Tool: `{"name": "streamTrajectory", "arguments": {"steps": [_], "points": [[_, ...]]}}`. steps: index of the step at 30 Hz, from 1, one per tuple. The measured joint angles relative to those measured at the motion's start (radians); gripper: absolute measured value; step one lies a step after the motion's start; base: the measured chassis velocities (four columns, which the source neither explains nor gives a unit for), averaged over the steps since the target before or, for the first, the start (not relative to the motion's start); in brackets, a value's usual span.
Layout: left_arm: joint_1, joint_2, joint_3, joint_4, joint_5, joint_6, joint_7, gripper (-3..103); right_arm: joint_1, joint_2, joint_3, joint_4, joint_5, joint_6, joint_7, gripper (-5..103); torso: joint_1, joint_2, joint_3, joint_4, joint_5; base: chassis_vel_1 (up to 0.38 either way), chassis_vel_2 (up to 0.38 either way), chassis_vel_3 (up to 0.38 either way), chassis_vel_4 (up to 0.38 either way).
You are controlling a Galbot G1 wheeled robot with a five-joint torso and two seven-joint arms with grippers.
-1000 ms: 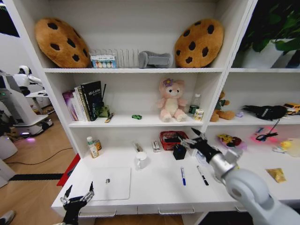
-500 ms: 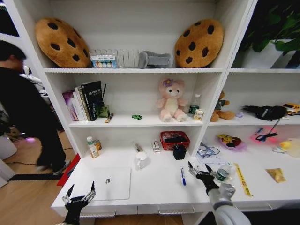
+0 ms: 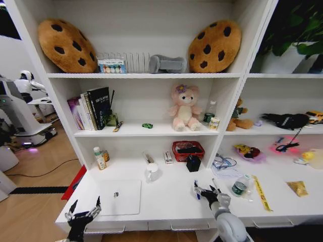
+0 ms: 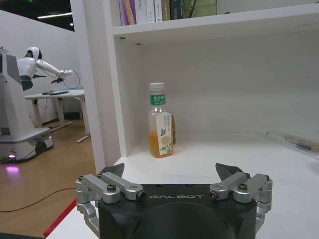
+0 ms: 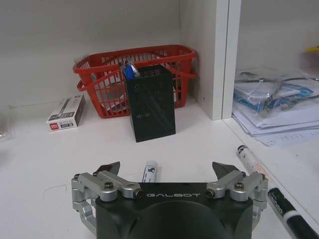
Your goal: Organize the objects on the table.
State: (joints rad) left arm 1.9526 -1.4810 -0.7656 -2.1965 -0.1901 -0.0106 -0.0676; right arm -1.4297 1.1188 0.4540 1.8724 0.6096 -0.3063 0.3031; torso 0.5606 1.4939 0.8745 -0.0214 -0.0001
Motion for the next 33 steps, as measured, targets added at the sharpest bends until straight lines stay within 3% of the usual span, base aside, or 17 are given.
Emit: {"name": "streamTrajectory", "arguments": {"steps": [5,21,26,28,30,31,33], "points": [[-0.009,-0.003,0.002,0.013,0.000,0.005,-0.003,100,0.053,-0.031,-0.047,-0.031,0.016,-0.016,0.007,100,0.000,0.000,0.000,-0.0001,0.0000,0.000,0.000,0.000,0.000],[-0.014,-0.012,0.001,0.035,0.005,0.006,-0.004,100,0.150,-0.037,-0.133,-0.109,0.037,-0.047,0.023,101,0.000,0.000,0.000,0.0000,0.0001,0.000,0.000,0.000,0.000],[-0.014,-0.009,0.011,0.036,0.011,0.005,-0.005,100,0.129,-0.027,-0.135,-0.110,0.017,-0.044,0.025,95,0.000,0.000,0.000,-0.0003,-0.0001,0.000,0.000,0.000,0.000],[-0.014,-0.012,0.013,0.036,0.011,0.004,-0.007,100,0.123,-0.022,-0.132,-0.114,0.000,-0.034,0.022,84,0.000,0.000,0.000,-0.0001,-0.0002,0.000,0.000,0.000,0.000],[-0.013,-0.013,0.013,0.036,0.012,0.004,-0.007,100,0.121,-0.023,-0.131,-0.116,-0.007,-0.030,0.019,84,0.000,0.000,0.000,-0.0001,-0.0002,0.000,0.000,0.000,0.000],[-0.011,-0.014,0.013,0.034,0.012,0.002,-0.007,100,0.117,-0.025,-0.129,-0.118,-0.014,-0.026,0.014,74,0.000,0.000,0.000,-0.0002,-0.0003,0.000,0.000,0.000,0.000],[-0.010,-0.014,0.013,0.034,0.013,0.001,-0.007,100,0.117,-0.025,-0.128,-0.119,-0.017,-0.024,0.012,74,0.000,0.000,0.000,-0.0002,-0.0004,0.000,0.000,0.000,0.000]]}}
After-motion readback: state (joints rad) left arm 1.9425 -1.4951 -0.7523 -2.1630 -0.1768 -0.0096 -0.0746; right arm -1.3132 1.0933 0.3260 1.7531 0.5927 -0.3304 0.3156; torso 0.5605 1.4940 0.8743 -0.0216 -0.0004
